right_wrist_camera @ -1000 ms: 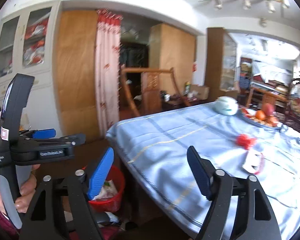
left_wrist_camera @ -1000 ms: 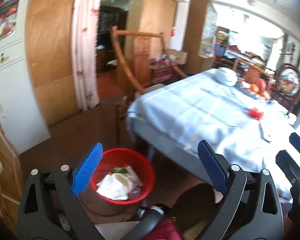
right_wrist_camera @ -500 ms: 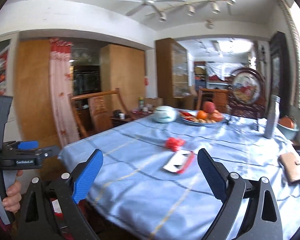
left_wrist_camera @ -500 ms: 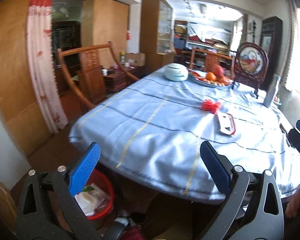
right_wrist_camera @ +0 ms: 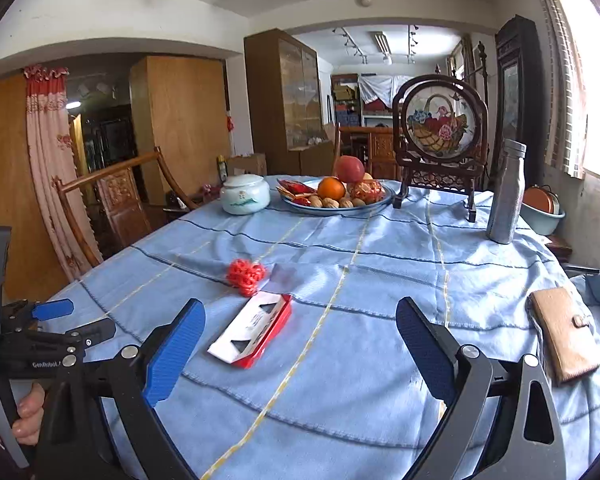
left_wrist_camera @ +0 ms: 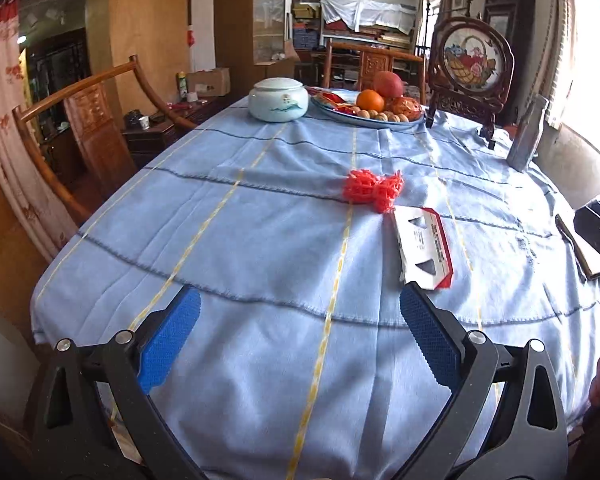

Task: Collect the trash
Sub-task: 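Move both tools back over the table toward the white red-edged box, then grasp the white red-edged medicine box with the right tool, then grasp the red mesh bag with the left tool while the right tool lifts the box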

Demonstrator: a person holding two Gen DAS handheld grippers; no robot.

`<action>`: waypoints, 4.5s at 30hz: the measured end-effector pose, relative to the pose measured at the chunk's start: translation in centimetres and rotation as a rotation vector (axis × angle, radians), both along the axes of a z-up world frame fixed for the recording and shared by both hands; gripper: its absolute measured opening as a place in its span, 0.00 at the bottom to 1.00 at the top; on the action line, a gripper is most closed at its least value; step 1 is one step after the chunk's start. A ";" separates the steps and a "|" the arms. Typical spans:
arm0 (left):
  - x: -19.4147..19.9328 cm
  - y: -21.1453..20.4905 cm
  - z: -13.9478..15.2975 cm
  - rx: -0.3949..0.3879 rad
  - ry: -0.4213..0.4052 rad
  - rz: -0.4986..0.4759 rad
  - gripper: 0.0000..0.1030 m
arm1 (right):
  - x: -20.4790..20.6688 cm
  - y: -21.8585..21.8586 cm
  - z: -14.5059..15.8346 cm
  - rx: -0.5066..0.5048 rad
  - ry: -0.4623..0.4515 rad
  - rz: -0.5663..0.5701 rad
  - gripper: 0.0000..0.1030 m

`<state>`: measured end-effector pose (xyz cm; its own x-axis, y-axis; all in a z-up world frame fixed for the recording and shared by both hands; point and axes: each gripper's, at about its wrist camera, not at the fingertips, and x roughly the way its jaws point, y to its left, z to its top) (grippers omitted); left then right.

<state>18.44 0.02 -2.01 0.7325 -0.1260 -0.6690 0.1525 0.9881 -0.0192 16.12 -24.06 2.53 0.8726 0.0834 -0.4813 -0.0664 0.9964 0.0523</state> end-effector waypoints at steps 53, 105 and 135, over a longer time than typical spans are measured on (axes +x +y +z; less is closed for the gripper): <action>13.3 2.2 -4.1 -0.053 0.103 0.149 0.93 | 14.1 4.8 -8.5 0.001 0.370 0.179 0.16; 12.5 1.3 -3.8 -0.004 0.065 0.147 0.93 | 14.9 7.0 -10.6 -0.105 0.472 0.195 0.74; 17.5 -7.4 -3.8 0.050 0.184 -0.120 0.93 | 15.7 -0.5 -7.8 0.051 0.355 -0.010 0.54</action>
<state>35.91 -7.36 -5.82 0.5796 -0.1678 -0.7974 0.2672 0.9636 -0.0085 31.79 -24.56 -5.23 0.6524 0.1076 -0.7502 -0.0258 0.9924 0.1200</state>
